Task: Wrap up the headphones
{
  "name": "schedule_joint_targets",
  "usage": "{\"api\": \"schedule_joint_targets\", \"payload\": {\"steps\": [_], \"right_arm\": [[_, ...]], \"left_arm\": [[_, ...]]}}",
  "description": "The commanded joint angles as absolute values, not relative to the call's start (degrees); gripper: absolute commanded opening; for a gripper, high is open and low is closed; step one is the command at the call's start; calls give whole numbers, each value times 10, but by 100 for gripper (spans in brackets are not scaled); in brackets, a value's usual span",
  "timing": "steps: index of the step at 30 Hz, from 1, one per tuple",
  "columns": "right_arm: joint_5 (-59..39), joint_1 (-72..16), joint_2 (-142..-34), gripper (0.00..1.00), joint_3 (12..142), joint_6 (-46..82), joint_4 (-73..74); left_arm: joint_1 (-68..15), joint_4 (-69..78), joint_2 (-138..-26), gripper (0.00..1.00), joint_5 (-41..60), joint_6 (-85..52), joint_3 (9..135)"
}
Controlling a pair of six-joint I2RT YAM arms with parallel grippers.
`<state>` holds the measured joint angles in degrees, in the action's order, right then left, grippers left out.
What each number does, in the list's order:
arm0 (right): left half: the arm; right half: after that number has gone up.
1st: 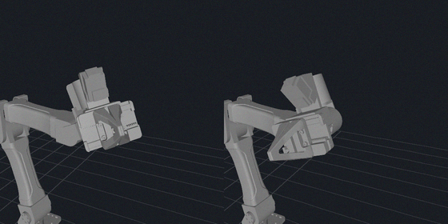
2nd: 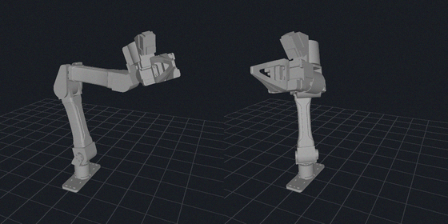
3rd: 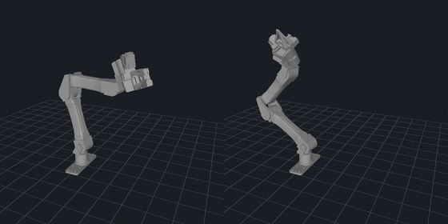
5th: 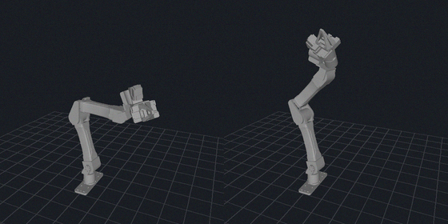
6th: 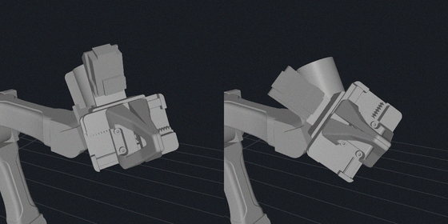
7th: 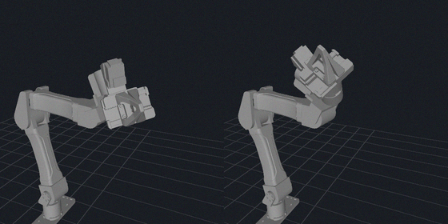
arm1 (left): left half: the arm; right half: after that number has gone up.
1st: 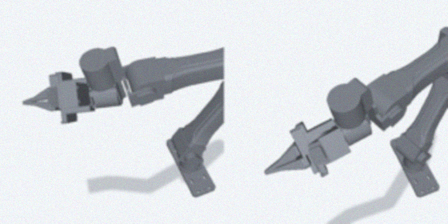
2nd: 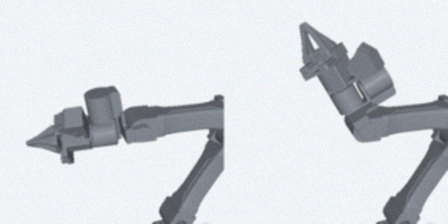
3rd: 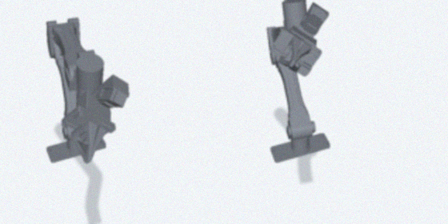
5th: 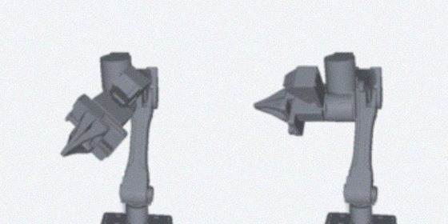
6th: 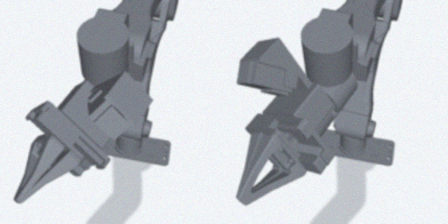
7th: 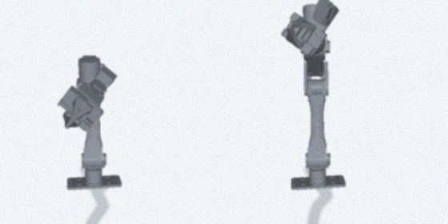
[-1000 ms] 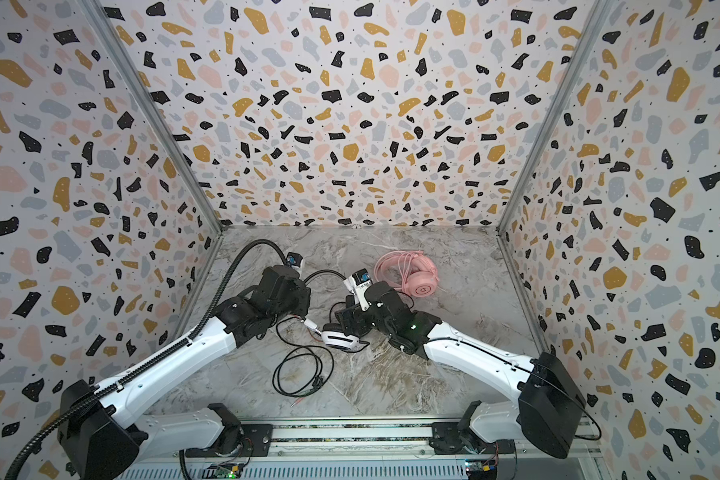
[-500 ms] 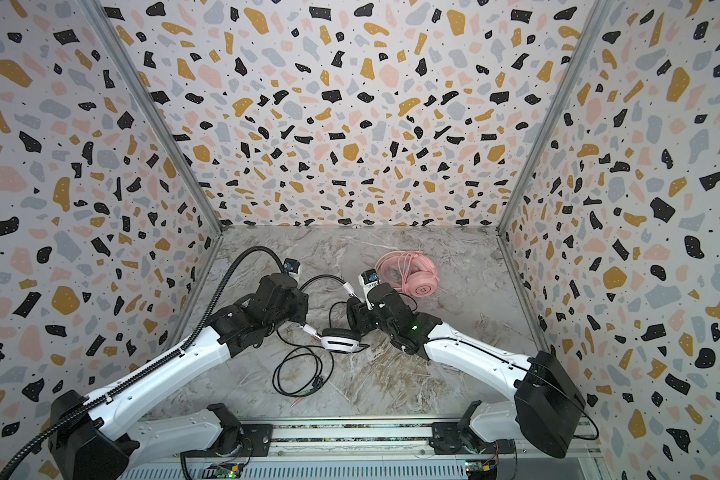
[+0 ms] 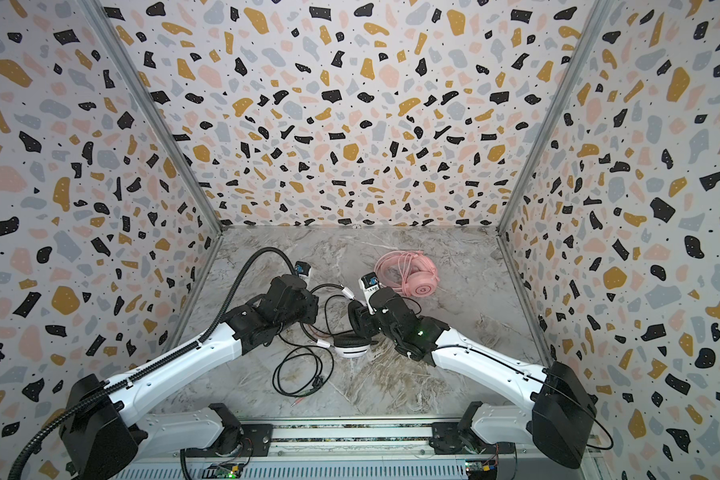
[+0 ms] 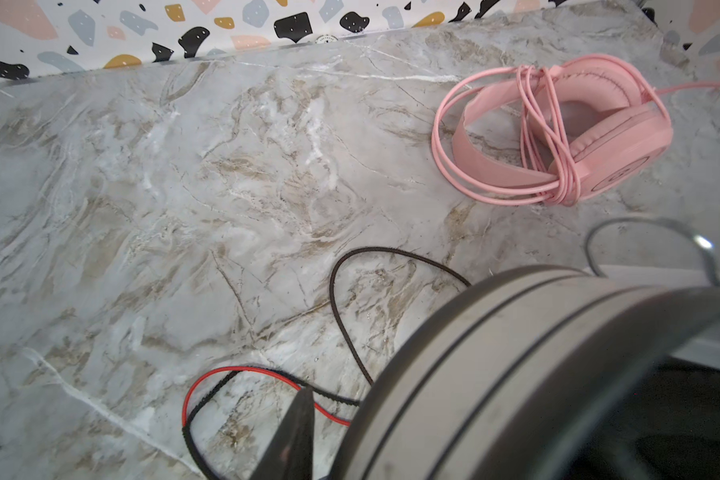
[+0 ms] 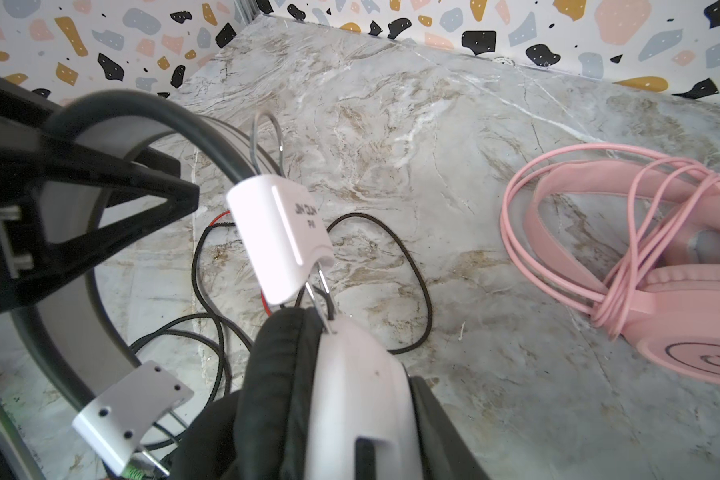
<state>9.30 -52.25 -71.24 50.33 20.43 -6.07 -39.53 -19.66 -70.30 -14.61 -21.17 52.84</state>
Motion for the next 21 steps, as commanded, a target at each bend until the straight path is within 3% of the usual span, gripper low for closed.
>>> {"api": "schedule_joint_targets", "payload": {"steps": [1, 3, 7, 10, 15, 21], "right_arm": [[81, -534, -672, 40, 524, 199, -37], [76, -534, -669, 45, 524, 195, -38], [74, -532, -647, 66, 515, 184, -35], [64, -517, -621, 75, 517, 177, -53], [30, -469, -537, 82, 480, 169, -55], [7, -406, -453, 84, 369, 167, -27]], "left_arm": [[-393, -162, -701, 11, -155, -221, 532], [-393, -161, -699, 0, -155, -219, 531], [-393, -174, -697, 0, -174, -205, 541], [-390, -194, -689, 0, -204, -191, 555], [-343, -214, -676, 0, -174, -173, 590], [-253, -243, -675, 0, -36, -166, 691]]}}
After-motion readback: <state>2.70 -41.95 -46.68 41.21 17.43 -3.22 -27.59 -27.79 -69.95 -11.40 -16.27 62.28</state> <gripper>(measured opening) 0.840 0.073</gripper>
